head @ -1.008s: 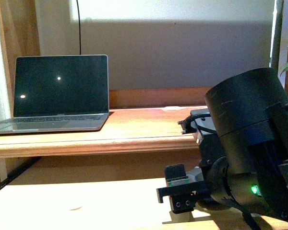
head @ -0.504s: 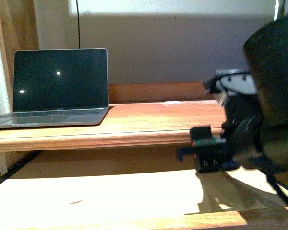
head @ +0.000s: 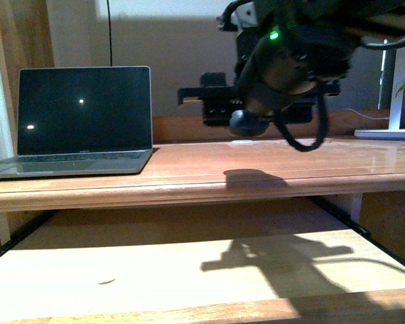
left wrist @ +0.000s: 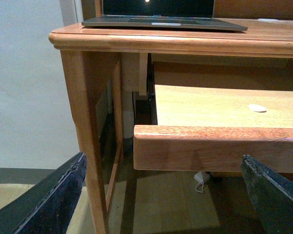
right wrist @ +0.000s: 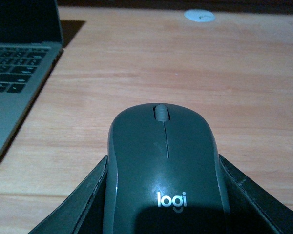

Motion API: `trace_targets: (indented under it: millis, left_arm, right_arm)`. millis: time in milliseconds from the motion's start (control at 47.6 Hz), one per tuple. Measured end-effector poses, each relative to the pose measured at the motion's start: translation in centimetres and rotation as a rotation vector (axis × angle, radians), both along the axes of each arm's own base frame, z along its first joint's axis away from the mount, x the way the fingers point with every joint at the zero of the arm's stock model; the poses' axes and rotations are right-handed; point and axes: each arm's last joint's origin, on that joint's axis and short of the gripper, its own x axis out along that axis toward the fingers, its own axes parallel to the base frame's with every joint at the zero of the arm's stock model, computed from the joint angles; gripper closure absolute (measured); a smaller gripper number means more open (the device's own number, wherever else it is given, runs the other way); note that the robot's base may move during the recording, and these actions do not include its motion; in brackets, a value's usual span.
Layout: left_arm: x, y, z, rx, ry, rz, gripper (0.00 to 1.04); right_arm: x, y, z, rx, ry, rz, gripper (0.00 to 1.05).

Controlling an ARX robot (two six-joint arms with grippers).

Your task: Place mouse

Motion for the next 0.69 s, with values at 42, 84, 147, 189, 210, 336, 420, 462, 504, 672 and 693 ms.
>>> trace_targets:
  millis: [42, 84, 147, 189, 210, 336, 420, 462, 504, 672, 693]
  left_arm:
    - [0.0, 0.0, 0.0, 0.000, 0.000, 0.000, 0.08]
    - [0.0, 0.0, 0.0, 0.000, 0.000, 0.000, 0.08]
    - [0.0, 0.0, 0.0, 0.000, 0.000, 0.000, 0.08]
    - [0.0, 0.0, 0.0, 0.000, -0.001, 0.000, 0.08]
    - [0.0, 0.0, 0.0, 0.000, 0.000, 0.000, 0.08]
    - [0.0, 0.0, 0.0, 0.000, 0.000, 0.000, 0.08]
    - [0.0, 0.0, 0.0, 0.000, 0.000, 0.000, 0.08]
    - [0.0, 0.0, 0.0, 0.000, 0.000, 0.000, 0.08]
    - [0.0, 0.0, 0.0, 0.000, 0.000, 0.000, 0.08]
    - [0.0, 0.0, 0.0, 0.000, 0.000, 0.000, 0.08]
    - [0.0, 0.0, 0.0, 0.000, 0.000, 0.000, 0.08]
  right_arm:
    - [0.9, 0.9, -0.6, -0.026, 0.018, -0.028, 0.49]
    - [1.5, 1.6, -1.0, -0.040, 0.024, -0.047, 0.49]
    - [2.3, 2.5, -1.6, -0.059, 0.032, -0.070, 0.49]
    - [2.7, 2.9, -1.7, -0.065, 0.034, -0.080, 0.49]
    - [3.0, 3.1, -1.9, -0.068, 0.037, -0.085, 0.49]
    - [4.5, 4.5, -2.0, -0.075, 0.038, -0.126, 0.49]
    - [5.5, 5.5, -1.9, -0.071, 0.043, -0.150, 0.49]
    - [5.9, 5.8, -2.0, -0.063, 0.038, -0.156, 0.49]
    - [6.3, 6.1, -2.2, -0.051, 0.034, -0.170, 0.49]
    - [7.0, 6.1, -2.9, -0.022, 0.044, -0.190, 0.32]
    - [7.1, 6.0, -2.9, -0.016, 0.040, -0.191, 0.29]
